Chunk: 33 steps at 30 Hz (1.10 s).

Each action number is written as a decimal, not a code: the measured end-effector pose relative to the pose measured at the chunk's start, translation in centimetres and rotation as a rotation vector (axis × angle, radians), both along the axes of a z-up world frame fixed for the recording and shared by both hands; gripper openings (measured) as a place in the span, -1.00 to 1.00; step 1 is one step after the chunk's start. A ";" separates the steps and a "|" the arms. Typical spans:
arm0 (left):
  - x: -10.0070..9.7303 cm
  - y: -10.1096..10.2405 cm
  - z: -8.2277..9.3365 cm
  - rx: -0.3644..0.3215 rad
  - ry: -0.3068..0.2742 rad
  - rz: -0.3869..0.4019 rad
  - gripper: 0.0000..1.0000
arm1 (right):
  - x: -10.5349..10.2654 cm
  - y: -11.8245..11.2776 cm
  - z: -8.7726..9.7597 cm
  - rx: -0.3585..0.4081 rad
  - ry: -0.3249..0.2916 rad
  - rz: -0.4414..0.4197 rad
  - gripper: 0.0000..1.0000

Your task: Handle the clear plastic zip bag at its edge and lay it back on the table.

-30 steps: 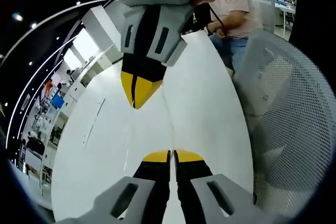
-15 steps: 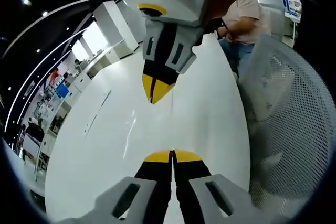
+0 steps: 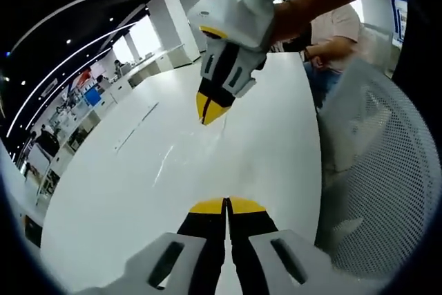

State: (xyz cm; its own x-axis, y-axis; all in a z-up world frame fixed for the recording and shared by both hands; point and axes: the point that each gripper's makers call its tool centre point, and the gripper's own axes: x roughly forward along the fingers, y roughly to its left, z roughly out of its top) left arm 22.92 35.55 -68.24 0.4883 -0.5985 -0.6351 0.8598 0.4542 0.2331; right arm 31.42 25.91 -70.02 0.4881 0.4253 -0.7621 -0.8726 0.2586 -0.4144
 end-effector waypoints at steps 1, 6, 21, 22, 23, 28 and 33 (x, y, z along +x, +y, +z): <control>-0.1 0.0 0.0 -0.006 0.004 0.008 -1.00 | -0.1 0.0 0.2 0.000 -0.001 -0.004 -1.00; -0.5 0.1 -0.4 -0.021 0.019 0.023 -1.00 | 0.2 -0.2 -0.1 -0.003 0.002 -0.028 -1.00; -1.1 0.3 -0.7 -0.094 0.067 0.097 -0.98 | 2.7 -0.3 -0.7 -0.063 -0.061 0.006 -1.00; -1.1 0.4 -0.8 -0.094 0.072 0.105 -0.93 | 2.7 -0.3 -0.7 -0.067 -0.060 0.004 -1.00; -1.1 0.5 -0.8 -0.095 0.075 0.110 -0.88 | 2.7 -0.4 -0.7 -0.072 -0.059 0.007 -1.00; -1.2 0.8 -0.9 -0.111 0.081 0.138 -0.69 | 3.4 -0.7 -1.0 -0.090 -0.069 0.015 -1.00; -1.2 1.1 -1.0 -0.126 0.092 0.172 -0.44 | 3.9 -1.1 -1.4 -0.083 -0.050 -0.010 -1.00</control>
State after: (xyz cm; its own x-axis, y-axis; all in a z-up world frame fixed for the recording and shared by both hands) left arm 21.73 36.61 -69.26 0.5335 -0.5886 -0.6074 0.7823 0.6164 0.0898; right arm 35.36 24.86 -71.42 0.5302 0.3566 -0.7693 -0.8479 0.2305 -0.4775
